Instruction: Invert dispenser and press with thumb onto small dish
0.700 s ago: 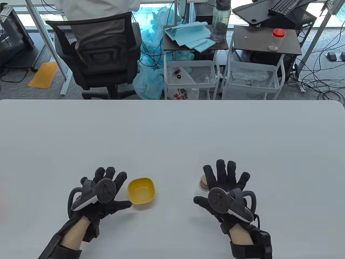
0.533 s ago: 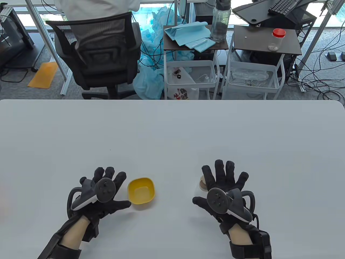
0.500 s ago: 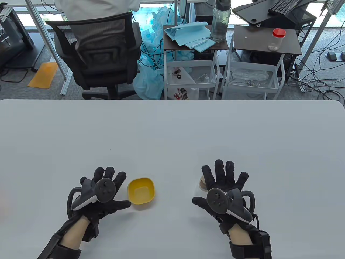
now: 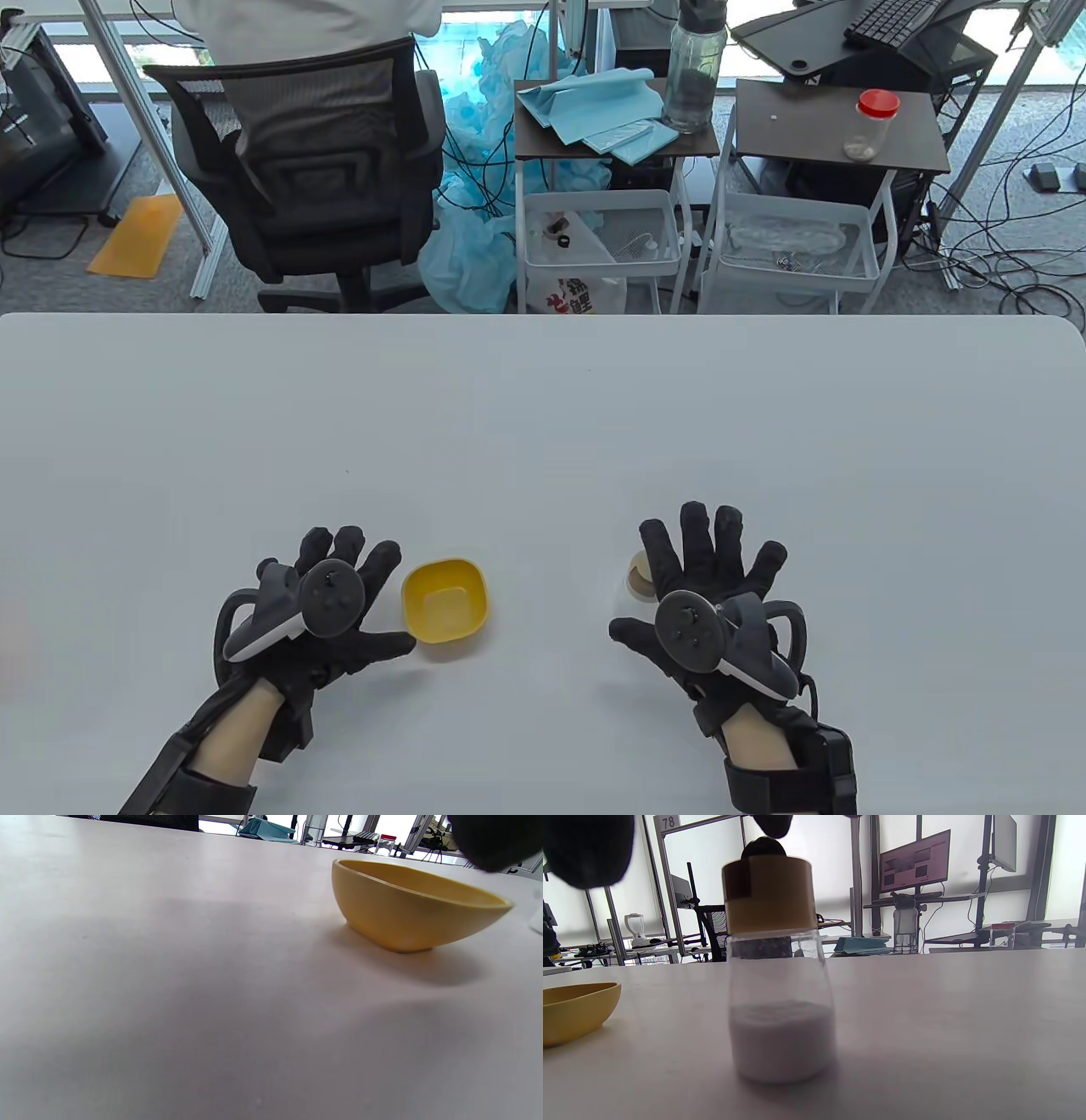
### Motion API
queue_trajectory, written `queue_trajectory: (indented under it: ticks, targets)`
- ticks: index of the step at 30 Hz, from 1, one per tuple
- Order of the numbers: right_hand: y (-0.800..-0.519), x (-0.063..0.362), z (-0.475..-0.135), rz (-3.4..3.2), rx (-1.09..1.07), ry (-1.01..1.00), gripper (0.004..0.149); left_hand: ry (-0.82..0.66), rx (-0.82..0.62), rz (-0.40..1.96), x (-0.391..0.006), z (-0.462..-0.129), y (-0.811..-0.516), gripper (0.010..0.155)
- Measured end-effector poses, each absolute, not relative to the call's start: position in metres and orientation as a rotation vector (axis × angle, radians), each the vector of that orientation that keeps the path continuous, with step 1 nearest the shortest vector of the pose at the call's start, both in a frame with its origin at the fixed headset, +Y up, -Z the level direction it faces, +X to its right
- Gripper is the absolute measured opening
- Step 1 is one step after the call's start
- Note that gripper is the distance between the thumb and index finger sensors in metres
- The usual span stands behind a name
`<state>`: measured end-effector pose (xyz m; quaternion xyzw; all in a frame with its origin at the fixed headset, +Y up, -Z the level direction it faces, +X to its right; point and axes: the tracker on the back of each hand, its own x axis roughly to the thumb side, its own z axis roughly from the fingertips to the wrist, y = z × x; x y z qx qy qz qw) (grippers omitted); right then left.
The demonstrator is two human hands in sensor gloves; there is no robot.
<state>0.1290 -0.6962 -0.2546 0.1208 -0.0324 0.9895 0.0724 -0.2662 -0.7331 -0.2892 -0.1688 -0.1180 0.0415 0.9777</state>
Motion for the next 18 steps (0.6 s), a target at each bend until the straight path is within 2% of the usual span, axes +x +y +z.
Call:
queue_trajectory:
  ticks: [9,18]
  targets:
    - [-0.695,0.129,-0.254,2.964,0.369,-0.117,0.105,-0.257,-0.365,0.174,-0.262,-0.294,-0.729,0.096]
    - [-0.696,0.134,-0.254,2.914,0.365,-0.115,0.104,-0.179,-0.438,0.299,-0.261,-0.316,-0.72,0.094]
